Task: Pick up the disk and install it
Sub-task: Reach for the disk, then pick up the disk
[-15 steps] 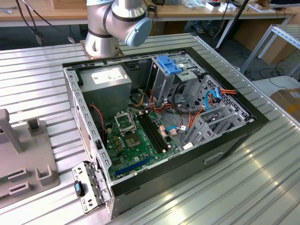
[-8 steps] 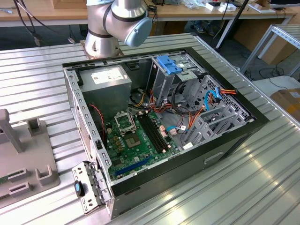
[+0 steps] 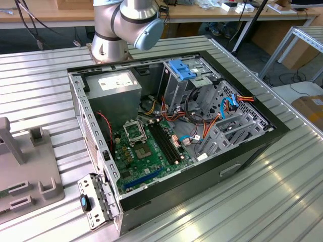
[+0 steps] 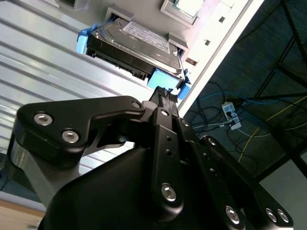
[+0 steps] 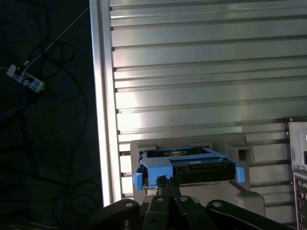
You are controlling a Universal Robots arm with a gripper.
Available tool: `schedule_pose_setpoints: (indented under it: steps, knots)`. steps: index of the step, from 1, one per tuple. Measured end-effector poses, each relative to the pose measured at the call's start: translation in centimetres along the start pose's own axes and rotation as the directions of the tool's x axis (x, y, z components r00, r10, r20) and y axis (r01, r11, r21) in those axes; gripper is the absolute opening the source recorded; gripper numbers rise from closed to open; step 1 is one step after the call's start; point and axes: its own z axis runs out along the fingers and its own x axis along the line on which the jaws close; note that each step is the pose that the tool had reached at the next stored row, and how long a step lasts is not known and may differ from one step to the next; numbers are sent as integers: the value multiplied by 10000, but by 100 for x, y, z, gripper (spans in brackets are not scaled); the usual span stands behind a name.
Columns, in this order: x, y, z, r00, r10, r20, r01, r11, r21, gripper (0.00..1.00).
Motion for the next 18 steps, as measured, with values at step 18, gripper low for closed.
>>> schedule_pose_setpoints:
  steps: [18]
  knots:
    - [-3,-32,3,10000,-5,0,5,10000,0,11]
